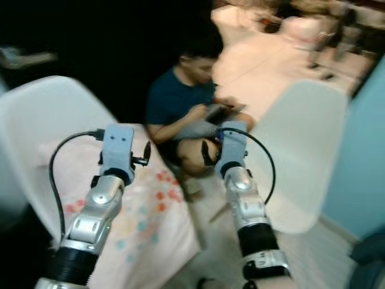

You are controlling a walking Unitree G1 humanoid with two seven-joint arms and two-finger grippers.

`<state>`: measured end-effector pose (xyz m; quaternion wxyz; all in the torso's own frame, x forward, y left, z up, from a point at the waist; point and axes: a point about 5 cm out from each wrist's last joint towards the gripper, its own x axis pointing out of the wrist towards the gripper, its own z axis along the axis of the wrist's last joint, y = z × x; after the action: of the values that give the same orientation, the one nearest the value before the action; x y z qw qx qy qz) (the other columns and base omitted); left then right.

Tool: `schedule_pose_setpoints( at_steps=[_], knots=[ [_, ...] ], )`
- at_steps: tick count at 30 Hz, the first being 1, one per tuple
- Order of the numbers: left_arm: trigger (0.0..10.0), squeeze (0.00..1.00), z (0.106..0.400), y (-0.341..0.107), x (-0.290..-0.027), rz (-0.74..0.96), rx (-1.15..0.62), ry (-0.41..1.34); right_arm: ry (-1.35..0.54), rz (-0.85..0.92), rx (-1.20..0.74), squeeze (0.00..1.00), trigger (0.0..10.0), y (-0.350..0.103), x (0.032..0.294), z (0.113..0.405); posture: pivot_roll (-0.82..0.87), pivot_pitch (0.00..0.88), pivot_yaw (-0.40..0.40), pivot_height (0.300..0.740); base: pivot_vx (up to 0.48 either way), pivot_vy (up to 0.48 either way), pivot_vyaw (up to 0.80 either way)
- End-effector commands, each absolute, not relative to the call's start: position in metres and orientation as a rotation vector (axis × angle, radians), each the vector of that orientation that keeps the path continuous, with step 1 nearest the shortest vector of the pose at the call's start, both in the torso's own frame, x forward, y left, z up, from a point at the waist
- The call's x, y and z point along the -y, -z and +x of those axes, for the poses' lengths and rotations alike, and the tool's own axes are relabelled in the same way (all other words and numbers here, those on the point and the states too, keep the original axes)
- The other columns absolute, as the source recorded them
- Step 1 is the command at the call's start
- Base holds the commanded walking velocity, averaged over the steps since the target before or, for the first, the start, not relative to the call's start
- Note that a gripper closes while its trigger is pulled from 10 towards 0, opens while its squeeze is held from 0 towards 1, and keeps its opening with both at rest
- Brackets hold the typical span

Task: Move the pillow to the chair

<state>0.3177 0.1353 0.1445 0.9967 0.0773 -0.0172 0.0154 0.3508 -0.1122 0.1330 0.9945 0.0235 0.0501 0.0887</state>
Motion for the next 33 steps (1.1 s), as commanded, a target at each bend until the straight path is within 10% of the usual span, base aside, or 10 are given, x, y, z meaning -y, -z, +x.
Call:
schedule_pose_setpoints(
  at_steps=[1, 33],
  knots=[
    [10.0, 0.0, 0.3132, -0.1362, -0.1384, 0.128, 0.013, -0.034, -0.175, 0.026, -0.094, 0.0, 10.0, -0.1323, 0.1113, 0.3496, 0.0, 0.14, -0.018, 0.74, 0.0, 0.0, -0.8],
    [10.0, 0.0, 0.3084, -0.1318, -0.1465, 0.083, -0.023, -0.066, -0.167, 0.023, -0.079, 0.0, 10.0, -0.1349, 0.1082, 0.3487, 0.0, 0.158, -0.006, 0.74, 0.0, 0.0, -0.8]
  ],
)
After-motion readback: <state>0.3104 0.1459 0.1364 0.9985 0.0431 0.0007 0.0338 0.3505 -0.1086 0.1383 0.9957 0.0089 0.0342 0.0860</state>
